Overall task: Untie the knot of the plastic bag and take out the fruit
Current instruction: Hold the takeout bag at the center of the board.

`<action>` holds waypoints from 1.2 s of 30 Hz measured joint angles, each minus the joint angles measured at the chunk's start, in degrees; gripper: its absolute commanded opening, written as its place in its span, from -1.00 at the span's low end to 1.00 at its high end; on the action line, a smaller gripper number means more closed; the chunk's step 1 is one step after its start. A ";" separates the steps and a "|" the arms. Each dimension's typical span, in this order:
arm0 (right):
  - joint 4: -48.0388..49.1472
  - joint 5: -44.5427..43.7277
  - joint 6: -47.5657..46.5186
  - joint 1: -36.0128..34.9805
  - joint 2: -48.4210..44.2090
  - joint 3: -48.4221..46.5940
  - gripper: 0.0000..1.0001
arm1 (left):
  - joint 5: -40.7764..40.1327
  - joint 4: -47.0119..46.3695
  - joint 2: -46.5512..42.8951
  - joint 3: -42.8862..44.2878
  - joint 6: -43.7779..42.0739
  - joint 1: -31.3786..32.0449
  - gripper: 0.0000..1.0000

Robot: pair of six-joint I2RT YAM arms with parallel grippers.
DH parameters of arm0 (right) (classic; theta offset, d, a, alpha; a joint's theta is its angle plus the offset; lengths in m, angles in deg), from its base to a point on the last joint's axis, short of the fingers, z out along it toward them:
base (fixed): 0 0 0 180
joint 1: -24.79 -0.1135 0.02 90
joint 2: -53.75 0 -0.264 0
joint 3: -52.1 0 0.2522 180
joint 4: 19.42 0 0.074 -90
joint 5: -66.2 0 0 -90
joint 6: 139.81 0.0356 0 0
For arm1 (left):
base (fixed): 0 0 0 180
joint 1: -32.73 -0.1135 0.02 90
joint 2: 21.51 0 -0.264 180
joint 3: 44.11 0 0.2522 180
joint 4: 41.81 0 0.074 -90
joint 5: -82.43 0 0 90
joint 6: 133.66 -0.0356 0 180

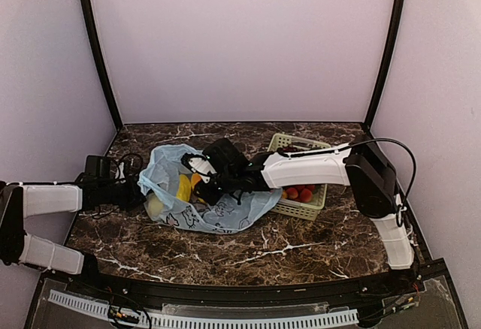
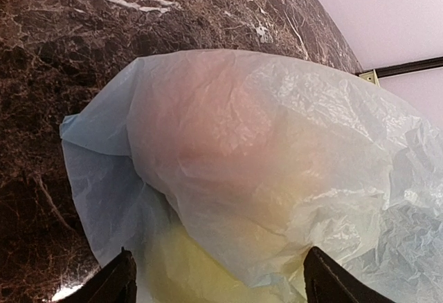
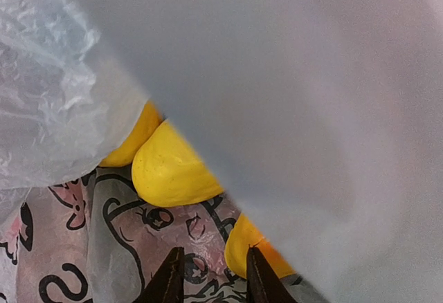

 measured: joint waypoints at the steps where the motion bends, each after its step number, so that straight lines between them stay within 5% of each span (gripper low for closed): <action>1: 0.00 0.20 0.04 0.00 0.02 -0.09 -0.42 | 0.39 -0.42 0.42 -0.09 0.02 0.00 0.67; 3: -0.02 0.48 0.26 0.00 0.04 -0.33 -0.42 | 1.51 -1.66 1.55 -0.26 0.24 0.00 0.56; 8: 0.02 1.11 0.98 0.02 0.15 -0.70 -0.43 | 2.78 -3.34 3.04 -0.35 0.81 0.00 -0.17; 13: 0.22 2.86 2.54 0.28 1.07 -1.36 -0.42 | 3.02 -4.02 3.89 -0.39 0.61 0.00 -0.60; 21: 0.79 4.87 4.79 0.76 2.71 -1.92 -0.42 | 2.54 -3.96 5.60 -0.42 -0.31 0.00 -0.85; 36: 1.29 8.52 9.09 1.90 4.15 -3.56 -0.23 | 0.20 -4.07 9.97 -0.42 -1.84 4.87 -0.97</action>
